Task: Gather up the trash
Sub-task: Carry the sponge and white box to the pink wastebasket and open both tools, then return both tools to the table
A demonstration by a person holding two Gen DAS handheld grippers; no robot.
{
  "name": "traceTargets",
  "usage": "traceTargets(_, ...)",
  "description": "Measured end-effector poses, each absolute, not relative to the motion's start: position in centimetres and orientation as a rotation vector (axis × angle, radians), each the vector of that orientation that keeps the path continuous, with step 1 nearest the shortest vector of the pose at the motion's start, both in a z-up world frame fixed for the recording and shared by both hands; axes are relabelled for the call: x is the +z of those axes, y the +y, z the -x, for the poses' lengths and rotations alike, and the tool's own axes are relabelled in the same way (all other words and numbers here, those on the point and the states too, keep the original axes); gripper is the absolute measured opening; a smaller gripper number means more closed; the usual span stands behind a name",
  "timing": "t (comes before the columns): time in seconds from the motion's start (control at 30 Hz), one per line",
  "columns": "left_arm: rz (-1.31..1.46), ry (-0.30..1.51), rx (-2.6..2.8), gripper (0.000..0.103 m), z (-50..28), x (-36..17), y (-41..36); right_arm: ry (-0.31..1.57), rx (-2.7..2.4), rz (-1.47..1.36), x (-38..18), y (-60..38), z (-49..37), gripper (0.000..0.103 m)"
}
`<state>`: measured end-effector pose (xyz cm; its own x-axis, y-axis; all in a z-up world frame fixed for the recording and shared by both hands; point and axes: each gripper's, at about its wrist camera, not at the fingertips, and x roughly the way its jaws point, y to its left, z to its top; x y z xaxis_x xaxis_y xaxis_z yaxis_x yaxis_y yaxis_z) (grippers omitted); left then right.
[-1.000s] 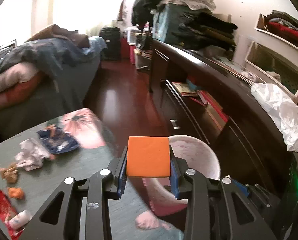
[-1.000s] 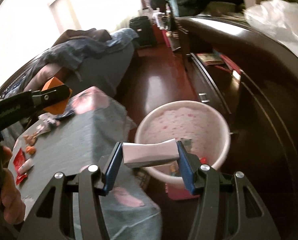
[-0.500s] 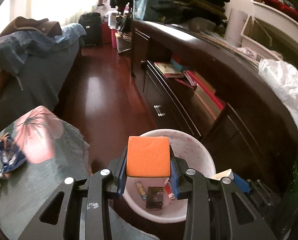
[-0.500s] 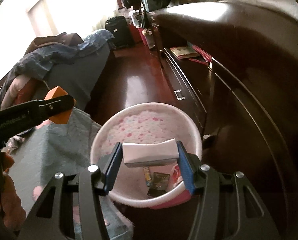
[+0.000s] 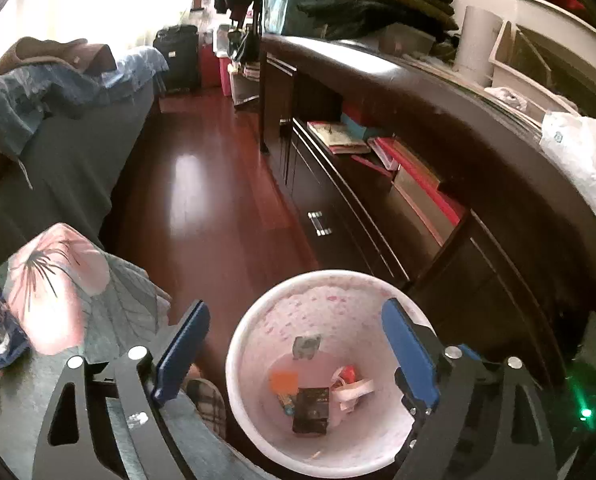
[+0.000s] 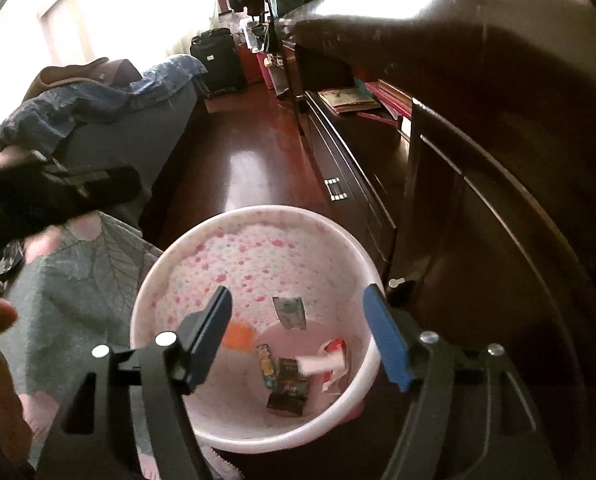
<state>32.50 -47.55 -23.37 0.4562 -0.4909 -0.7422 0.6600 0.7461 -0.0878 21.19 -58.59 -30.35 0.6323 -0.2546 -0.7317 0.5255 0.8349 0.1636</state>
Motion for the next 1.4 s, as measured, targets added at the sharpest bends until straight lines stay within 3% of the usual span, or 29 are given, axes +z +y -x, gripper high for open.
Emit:
traceTargets(0.23, -0.22, 0.803, -0.672, 0.099, -31.5, -21.6, -45.2, 0.763, -0.426, -0.384, -29.1, -56.8, -20.3, 0.077)
traceTargets(0.77, -0.15, 0.753, -0.186, 0.099, -35.1, -19.3, -29.2, 0.7, -0.184, -0.219, -21.6, -44.9, -20.4, 0.088)
traceTargets(1.1, -0.058, 0.877, -0.035, 0.099, -42.7, -23.3, -21.7, 0.697, -0.085, -0.091, -20.3, -39.0, -22.8, 0.088)
traceTargets(1.4, -0.092, 0.942, -0.014, 0.099, -43.3, -25.9, -22.0, 0.712, -0.073, -0.074, -20.5, -37.8, -23.8, 0.088)
